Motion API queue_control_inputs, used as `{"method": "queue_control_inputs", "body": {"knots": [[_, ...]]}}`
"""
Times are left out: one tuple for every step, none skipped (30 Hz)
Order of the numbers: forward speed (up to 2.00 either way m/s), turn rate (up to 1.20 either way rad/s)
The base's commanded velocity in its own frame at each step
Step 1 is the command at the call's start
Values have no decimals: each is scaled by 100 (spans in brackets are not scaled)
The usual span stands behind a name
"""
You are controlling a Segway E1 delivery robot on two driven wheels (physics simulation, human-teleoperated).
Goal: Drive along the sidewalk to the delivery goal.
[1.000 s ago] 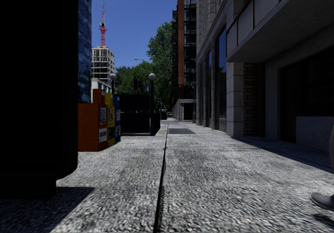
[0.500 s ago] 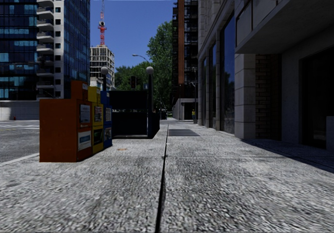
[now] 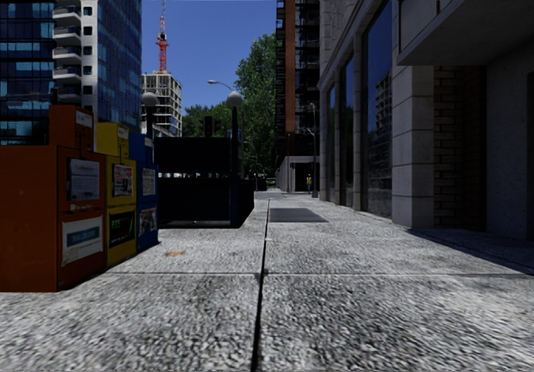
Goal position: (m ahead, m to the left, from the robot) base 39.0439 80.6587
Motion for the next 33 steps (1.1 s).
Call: {"method": "queue_control_inputs", "body": {"knots": [[200,0],[200,0],[200,0],[200,0],[200,0],[200,0],[200,0],[200,0],[200,0],[200,0],[200,0],[200,0],[200,0],[200,0],[200,0],[200,0],[200,0],[200,0],[200,-18],[200,-38],[200,-46],[200,-69],[200,-69],[200,-86],[200,-92],[200,-93],[200,-94],[200,-94],[200,-90],[200,-14],[200,-1],[200,0],[200,0]]}}
